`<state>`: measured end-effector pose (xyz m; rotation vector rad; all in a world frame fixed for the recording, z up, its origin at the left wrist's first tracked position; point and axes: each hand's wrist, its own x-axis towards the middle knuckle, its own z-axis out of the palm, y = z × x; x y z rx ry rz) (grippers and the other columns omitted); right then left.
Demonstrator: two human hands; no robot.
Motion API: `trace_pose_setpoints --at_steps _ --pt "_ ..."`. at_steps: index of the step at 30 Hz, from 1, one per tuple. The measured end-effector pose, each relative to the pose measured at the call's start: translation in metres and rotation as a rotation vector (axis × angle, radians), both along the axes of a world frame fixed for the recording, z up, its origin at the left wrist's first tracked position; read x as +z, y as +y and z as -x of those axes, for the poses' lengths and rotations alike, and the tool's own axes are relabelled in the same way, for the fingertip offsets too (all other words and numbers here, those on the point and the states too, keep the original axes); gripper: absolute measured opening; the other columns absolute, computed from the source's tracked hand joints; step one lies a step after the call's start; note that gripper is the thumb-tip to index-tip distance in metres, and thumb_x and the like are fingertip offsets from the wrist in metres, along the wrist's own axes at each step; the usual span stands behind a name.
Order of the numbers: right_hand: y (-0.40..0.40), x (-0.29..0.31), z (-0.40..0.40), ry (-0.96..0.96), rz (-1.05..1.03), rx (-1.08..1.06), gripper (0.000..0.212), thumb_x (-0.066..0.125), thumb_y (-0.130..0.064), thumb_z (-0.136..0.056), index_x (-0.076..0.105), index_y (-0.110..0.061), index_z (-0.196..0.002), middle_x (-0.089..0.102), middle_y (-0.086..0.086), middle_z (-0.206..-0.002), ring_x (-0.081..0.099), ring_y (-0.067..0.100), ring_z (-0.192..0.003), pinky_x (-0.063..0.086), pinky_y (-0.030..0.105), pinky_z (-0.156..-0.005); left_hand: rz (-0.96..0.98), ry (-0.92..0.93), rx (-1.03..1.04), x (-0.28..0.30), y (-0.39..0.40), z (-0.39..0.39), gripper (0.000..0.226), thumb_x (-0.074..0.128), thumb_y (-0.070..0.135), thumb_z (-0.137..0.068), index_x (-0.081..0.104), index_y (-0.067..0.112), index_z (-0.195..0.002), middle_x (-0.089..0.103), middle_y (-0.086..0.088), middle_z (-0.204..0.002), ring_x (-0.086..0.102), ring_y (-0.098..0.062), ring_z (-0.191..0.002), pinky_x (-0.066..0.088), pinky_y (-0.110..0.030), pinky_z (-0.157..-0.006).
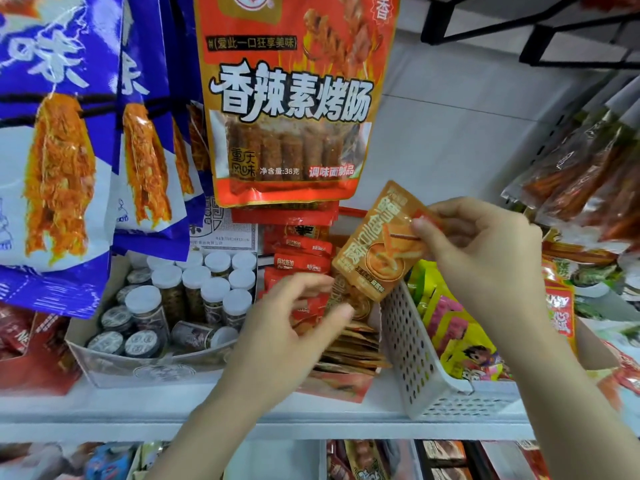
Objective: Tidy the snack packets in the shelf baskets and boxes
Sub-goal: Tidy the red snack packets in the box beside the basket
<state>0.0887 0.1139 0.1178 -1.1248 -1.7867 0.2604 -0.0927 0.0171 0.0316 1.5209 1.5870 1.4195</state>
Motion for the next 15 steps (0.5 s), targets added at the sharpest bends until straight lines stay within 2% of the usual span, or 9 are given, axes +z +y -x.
trace_pose_setpoints --at_steps 2,3,5,7,9,12,15 --pt "-0.003 -0.007 0.004 -0.158 -0.063 -0.046 0.010 0.077 -0.025 -0.080 0.069 -0.030 -0.081 0.067 -0.018 -0.067 0.069 0.003 -0.066 0.057 0.033 -0.073 0.058 0.281 -0.124 -0.005 -0.002 -0.002 0.068 0.063 0.074 -0.068 0.049 0.048 -0.129 0.046 0.039 -0.123 0.036 0.021 -0.119 0.029 -0.001 -0.093" --pt "-0.004 -0.011 0.007 -0.214 -0.073 -0.045 0.009 0.077 -0.023 -0.080 0.070 -0.027 -0.083 0.070 -0.013 -0.070 0.070 0.008 -0.068 0.056 0.035 -0.074 0.061 0.401 -0.161 -0.008 -0.002 -0.003 0.077 0.062 0.080 -0.064 0.045 0.049 -0.133 0.041 0.040 -0.125 0.030 0.021 -0.119 0.022 0.001 -0.095" --pt "-0.007 -0.020 0.011 -0.287 -0.083 -0.016 0.008 0.077 -0.020 -0.080 0.071 -0.024 -0.084 0.074 -0.006 -0.075 0.072 0.018 -0.073 0.057 0.039 -0.073 0.030 0.577 -0.207 -0.013 -0.001 -0.004 0.080 0.063 0.079 -0.066 0.045 0.047 -0.136 0.041 0.035 -0.127 0.028 0.014 -0.117 0.008 0.002 -0.099" --pt "-0.008 -0.027 0.015 -0.335 -0.086 0.019 0.007 0.075 -0.018 -0.081 0.071 -0.022 -0.085 0.074 -0.004 -0.076 0.071 0.021 -0.074 0.056 0.040 -0.070 -0.014 0.619 -0.221 -0.014 0.002 -0.003 0.074 0.057 0.079 -0.068 0.054 0.042 -0.132 0.052 0.026 -0.126 0.035 0.004 -0.117 0.003 0.002 -0.099" --pt "-0.009 -0.032 0.018 -0.358 -0.098 0.044 0.006 0.074 -0.018 -0.082 0.070 -0.021 -0.085 0.073 -0.002 -0.074 0.070 0.021 -0.071 0.055 0.039 -0.066 -0.032 0.585 -0.227 -0.014 0.004 0.000 0.072 0.046 0.080 -0.069 0.060 0.039 -0.127 0.059 0.022 -0.121 0.043 -0.001 -0.115 0.008 0.000 -0.099" --pt "-0.011 -0.035 0.023 -0.326 -0.131 0.058 0.006 0.074 -0.015 -0.082 0.069 -0.019 -0.084 0.071 0.000 -0.068 0.067 0.022 -0.060 0.053 0.038 -0.058 -0.038 0.601 -0.210 -0.019 0.006 0.001 0.056 0.065 0.063 -0.076 0.061 0.037 -0.125 0.060 0.021 -0.119 0.045 -0.003 -0.115 0.012 -0.002 -0.098" --pt "-0.011 -0.040 0.027 -0.290 -0.124 0.044 0.007 0.073 -0.015 -0.083 0.067 -0.019 -0.082 0.069 -0.001 -0.065 0.064 0.023 -0.057 0.052 0.038 -0.055 -0.037 0.598 -0.205 -0.022 0.005 0.001 0.051 0.072 0.051 -0.078 0.061 0.036 -0.125 0.060 0.022 -0.117 0.045 -0.002 -0.114 0.015 -0.003 -0.099"
